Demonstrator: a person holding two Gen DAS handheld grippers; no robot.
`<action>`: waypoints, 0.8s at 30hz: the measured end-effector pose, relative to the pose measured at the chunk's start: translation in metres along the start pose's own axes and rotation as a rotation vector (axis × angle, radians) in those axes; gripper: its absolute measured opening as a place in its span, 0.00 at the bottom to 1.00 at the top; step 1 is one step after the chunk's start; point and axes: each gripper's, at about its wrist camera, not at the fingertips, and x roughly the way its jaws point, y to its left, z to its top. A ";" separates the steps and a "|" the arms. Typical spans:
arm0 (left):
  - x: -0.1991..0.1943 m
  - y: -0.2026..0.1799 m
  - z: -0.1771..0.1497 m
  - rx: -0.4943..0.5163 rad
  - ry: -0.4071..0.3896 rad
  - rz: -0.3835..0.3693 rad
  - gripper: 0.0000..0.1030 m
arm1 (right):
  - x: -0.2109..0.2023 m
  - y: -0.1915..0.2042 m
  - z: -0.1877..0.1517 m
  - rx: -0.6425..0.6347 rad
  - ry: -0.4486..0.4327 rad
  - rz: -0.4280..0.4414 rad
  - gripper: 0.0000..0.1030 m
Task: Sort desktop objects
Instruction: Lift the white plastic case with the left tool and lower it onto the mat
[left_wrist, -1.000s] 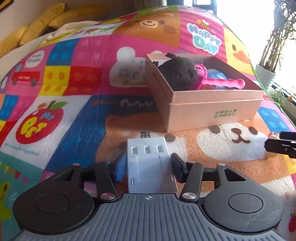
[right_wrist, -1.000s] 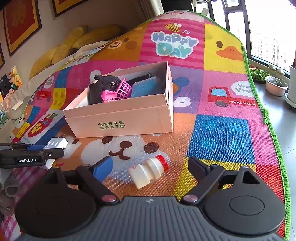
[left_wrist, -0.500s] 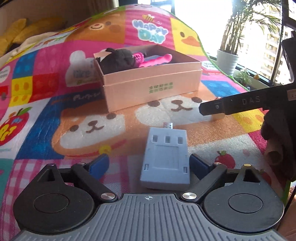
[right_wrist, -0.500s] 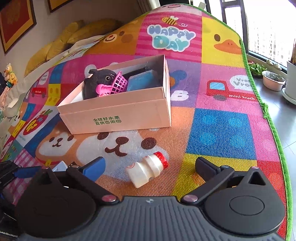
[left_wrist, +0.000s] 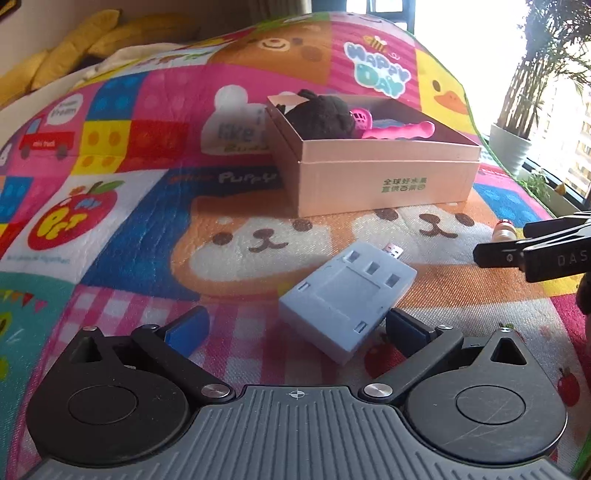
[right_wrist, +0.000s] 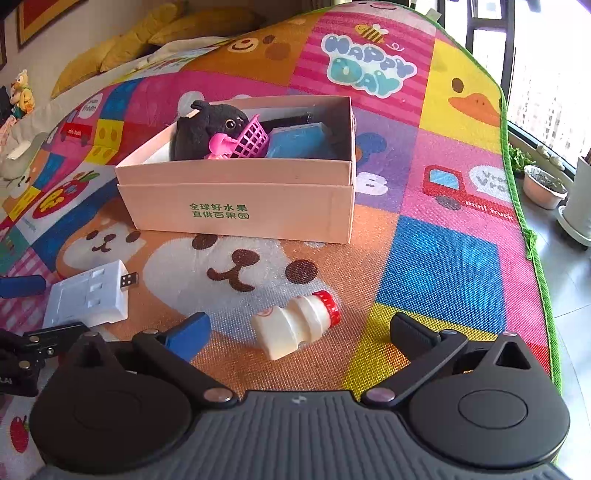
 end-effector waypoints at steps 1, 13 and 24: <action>0.000 0.000 0.000 0.000 -0.001 0.001 1.00 | -0.005 -0.001 -0.001 0.005 -0.024 0.004 1.00; 0.000 0.000 -0.001 -0.008 -0.006 -0.003 1.00 | -0.016 -0.054 0.007 0.202 -0.065 -0.153 0.55; 0.001 -0.001 -0.001 -0.001 -0.003 0.003 1.00 | -0.021 -0.023 -0.020 0.053 -0.037 0.010 0.89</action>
